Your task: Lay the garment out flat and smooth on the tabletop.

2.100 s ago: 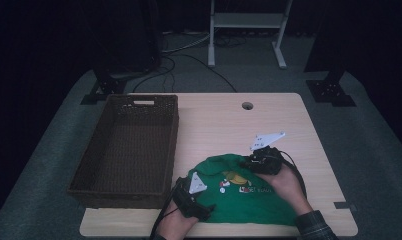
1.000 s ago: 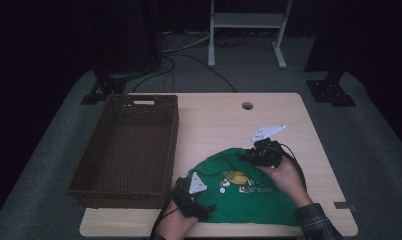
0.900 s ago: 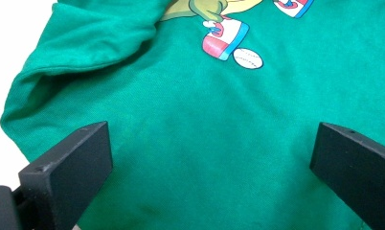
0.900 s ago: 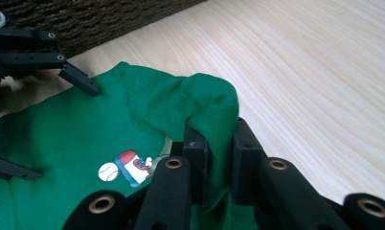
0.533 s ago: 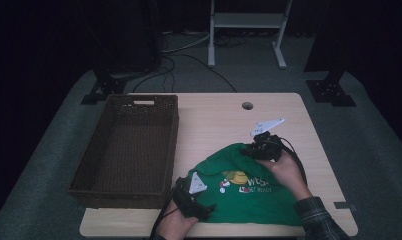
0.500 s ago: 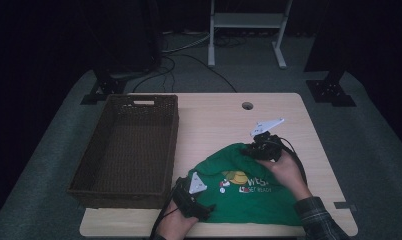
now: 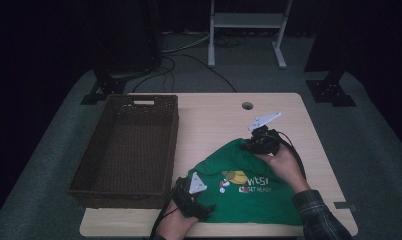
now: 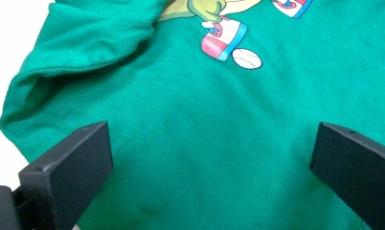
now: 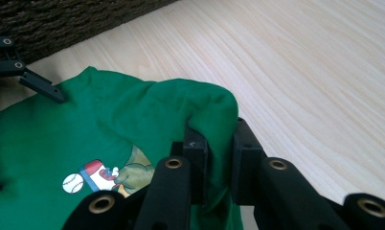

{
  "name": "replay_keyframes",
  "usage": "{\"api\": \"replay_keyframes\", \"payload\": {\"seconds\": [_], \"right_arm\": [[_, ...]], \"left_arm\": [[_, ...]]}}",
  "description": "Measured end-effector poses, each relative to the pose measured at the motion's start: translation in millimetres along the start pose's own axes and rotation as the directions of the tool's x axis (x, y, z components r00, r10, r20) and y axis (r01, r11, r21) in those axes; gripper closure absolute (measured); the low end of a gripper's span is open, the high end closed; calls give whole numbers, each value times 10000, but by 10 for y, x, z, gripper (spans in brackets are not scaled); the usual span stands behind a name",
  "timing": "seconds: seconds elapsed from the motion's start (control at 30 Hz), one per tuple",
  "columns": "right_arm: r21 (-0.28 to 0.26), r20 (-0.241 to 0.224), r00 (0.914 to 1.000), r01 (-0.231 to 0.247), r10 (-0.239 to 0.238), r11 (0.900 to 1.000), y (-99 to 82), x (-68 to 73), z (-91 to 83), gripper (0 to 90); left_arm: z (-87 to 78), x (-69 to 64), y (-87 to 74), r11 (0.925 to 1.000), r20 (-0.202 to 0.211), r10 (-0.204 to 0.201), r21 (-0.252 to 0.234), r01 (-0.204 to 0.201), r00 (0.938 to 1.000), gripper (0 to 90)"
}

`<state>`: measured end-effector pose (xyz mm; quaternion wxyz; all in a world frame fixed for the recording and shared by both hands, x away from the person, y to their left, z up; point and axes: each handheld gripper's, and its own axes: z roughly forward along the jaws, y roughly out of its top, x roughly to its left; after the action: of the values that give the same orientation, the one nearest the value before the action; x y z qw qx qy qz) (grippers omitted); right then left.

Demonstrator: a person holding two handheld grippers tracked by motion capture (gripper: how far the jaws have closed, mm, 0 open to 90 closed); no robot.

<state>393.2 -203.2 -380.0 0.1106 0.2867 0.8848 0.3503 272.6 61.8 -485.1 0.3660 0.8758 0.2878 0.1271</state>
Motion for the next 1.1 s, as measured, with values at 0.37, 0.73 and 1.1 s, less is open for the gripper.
{"api": "replay_keyframes", "payload": {"seconds": [0.37, 0.73, 1.1], "right_arm": [[125, 14, 10000, 0, 0, 9999, 70, -60, 45, 806], [216, 89, 9997, -221, 220, 9995, 83, -144, 102, 806], [307, 147, 9990, -422, 417, 9986, 66, -264, 174, 805]], "left_arm": [[0, -1, 0, 10000, 5, -16, -5, 16, 10000, 0], [1, -2, 0, 10000, -1, -15, -10, 15, 10000, 0], [4, -4, -1, 10000, 10, -57, -49, 57, 10000, 0]]}}
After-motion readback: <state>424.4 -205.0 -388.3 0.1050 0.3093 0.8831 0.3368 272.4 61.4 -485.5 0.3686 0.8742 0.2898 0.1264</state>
